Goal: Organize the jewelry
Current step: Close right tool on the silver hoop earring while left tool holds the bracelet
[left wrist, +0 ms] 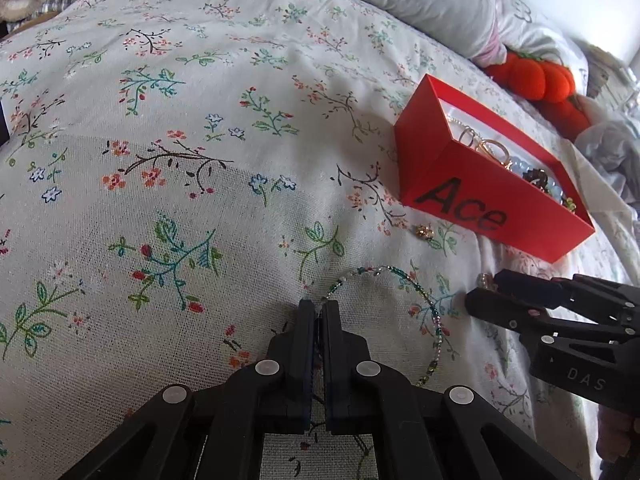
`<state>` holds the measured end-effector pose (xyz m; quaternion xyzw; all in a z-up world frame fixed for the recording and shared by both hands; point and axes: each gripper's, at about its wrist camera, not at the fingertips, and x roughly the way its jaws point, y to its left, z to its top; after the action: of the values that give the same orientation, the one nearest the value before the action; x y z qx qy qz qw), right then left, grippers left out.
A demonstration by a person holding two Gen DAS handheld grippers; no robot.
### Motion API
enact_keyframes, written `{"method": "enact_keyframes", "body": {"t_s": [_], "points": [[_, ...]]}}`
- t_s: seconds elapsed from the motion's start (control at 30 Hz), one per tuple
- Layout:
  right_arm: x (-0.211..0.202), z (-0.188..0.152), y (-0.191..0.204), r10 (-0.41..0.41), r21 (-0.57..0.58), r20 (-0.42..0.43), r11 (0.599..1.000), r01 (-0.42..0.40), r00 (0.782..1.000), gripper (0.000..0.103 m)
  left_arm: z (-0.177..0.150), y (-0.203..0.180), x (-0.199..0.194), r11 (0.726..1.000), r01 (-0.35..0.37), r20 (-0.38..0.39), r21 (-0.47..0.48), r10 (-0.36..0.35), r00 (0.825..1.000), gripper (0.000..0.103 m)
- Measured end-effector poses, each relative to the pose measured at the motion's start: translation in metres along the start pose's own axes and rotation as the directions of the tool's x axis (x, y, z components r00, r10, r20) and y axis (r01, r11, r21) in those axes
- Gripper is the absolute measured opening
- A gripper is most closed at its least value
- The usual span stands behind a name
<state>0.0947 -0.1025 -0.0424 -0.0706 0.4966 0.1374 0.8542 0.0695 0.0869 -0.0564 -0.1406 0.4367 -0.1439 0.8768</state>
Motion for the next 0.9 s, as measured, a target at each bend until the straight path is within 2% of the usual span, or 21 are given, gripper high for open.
{"method": "enact_keyframes", "body": {"t_s": [0.13, 0.3, 0.5, 0.63, 0.77, 0.9], "points": [[0.0, -0.002, 0.001, -0.003, 0.007, 0.015, 1.0, 0.003, 1.0, 0.034, 0.0, -0.002, 0.0, 1.0, -0.008, 0.001, 0.007, 0.008, 1.0, 0.0], [0.0, -0.001, 0.009, -0.011, -0.015, 0.019, 1.0, 0.011, 1.0, 0.021, -0.001, -0.008, 0.0, 0.999, -0.039, 0.003, 0.031, 0.039, 0.999, 0.0], [-0.001, -0.001, 0.015, -0.037, -0.038, 0.023, 0.999, 0.038, 0.999, 0.02, 0.0, -0.019, 0.001, 0.99, -0.108, 0.001, 0.092, 0.108, 0.994, 0.0], [-0.005, 0.0, 0.013, -0.025, -0.021, 0.018, 0.999, 0.025, 1.0, 0.019, 0.001, -0.026, 0.002, 0.98, -0.153, -0.001, 0.127, 0.154, 0.988, 0.0], [-0.013, 0.001, 0.008, -0.019, 0.005, 0.02, 1.0, 0.019, 1.0, 0.019, 0.005, -0.024, -0.001, 0.985, -0.144, -0.018, 0.092, 0.146, 0.989, 0.0], [-0.031, 0.004, 0.004, -0.005, 0.023, 0.057, 1.0, 0.003, 0.998, 0.019, 0.012, -0.024, -0.006, 0.992, -0.12, -0.025, 0.049, 0.122, 0.992, 0.0]]}}
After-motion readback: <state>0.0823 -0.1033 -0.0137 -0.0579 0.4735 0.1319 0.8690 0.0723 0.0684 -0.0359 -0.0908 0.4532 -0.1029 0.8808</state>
